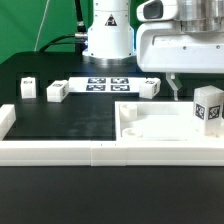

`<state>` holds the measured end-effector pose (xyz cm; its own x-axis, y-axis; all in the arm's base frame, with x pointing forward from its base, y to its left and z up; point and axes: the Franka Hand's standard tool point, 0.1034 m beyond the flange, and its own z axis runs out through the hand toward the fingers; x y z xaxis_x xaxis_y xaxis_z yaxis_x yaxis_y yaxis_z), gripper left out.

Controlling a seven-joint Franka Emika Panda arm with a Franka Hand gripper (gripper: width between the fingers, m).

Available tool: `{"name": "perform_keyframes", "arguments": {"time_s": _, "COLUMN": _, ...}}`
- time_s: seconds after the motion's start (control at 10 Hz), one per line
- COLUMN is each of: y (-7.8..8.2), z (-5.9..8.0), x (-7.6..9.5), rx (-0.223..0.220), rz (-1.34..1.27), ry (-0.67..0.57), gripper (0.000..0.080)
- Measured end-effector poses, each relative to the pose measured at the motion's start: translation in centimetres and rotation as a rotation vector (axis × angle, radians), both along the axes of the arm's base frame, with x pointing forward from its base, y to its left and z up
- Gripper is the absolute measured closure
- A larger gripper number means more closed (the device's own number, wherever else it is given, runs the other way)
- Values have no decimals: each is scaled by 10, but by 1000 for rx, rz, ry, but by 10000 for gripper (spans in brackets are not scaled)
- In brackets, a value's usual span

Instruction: Assemble one leg

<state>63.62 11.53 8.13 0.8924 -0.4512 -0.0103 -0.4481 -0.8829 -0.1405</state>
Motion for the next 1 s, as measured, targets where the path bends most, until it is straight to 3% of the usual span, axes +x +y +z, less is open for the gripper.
{"name": "perform_keyframes", "arguments": {"time_s": 0.3, "y": 7, "z": -2, "x": 0, "rx": -23, "rz": 322, "ry": -35, "gripper": 150}}
{"name": "perform_keyframes", "arguments": {"time_s": 0.5, "y": 10, "z": 0, "x": 1, "rx": -79, "rz": 595, "ry": -58, "gripper": 150}}
{"name": "perform_keyframes", "arguments": {"time_s": 0.8, "y": 3, "z": 0, "x": 4, "rx": -106, "rz": 837, "ry": -94, "gripper": 150}}
{"name": "perform_keyframes", "arguments": {"time_s": 0.9, "y": 2, "z": 0, "x": 4, "rx": -106, "rz": 840, "ry": -95, "gripper": 284}}
{"name": "perform_keyframes", "arguments": {"time_s": 1.0, "y": 3, "z": 0, "x": 4, "rx": -106, "rz": 841, "ry": -95, "gripper": 284}}
